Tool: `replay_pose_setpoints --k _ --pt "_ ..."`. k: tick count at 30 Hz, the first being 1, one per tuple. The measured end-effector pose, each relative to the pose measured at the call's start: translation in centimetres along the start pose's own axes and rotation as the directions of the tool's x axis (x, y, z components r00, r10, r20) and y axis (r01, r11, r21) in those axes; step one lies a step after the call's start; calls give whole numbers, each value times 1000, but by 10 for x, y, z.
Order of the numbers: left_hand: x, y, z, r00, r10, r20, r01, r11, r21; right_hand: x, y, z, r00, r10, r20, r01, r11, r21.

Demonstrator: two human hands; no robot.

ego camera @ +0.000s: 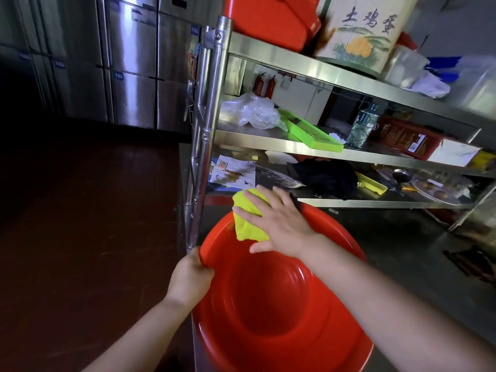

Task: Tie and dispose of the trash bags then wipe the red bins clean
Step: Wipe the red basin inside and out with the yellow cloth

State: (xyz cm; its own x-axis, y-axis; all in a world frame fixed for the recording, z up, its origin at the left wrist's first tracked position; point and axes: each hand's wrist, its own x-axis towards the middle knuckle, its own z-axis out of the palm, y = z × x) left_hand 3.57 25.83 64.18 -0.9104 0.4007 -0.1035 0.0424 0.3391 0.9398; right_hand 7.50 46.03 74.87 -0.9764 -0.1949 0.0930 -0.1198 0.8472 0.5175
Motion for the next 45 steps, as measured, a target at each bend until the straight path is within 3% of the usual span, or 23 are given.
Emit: replay_pose_setpoints --k 4,10,12,17,22,24,27,30,34,40,45 --pt "0 -2 0 1000 7 -5 -7 1000 8 19 -12 1 999 -22 -43 26 993 114" --pt "-5 -3 2 998 54 -23 -53 998 44 50 -53 -5 962 -271 -18 269 960 -75" --pt "-8 -8 -1 999 39 -22 -38 999 11 51 -57 -4 960 -276 -48 271 958 -92" --pt "-14 -13 -4 999 -20 -28 15 990 -144 46 -33 -8 1000 8 1 -8 999 -33" --pt "-23 -19 1 999 -30 -42 19 971 -238 15 12 -2 950 313 11 -313 950 -9" --pt "-25 -18 4 999 -8 -35 2 985 -174 3 21 -2 943 333 19 -333 943 0" --pt "-25 -5 -1 999 36 -14 -35 996 81 -11 26 -6 951 309 28 -308 951 -14" --pt "-8 30 -13 986 168 -12 -156 941 300 -11 14 -16 977 213 5 -213 977 -9" --pt "13 66 -11 963 244 114 -270 866 420 1 -15 -27 995 65 -73 -71 994 -79" --pt "16 44 -12 981 193 15 -192 964 181 -1 -9 -19 968 211 -138 -212 977 9" --pt "8 30 -11 991 130 -26 -131 991 -7 -13 -12 -5 915 277 -292 -306 951 -55"
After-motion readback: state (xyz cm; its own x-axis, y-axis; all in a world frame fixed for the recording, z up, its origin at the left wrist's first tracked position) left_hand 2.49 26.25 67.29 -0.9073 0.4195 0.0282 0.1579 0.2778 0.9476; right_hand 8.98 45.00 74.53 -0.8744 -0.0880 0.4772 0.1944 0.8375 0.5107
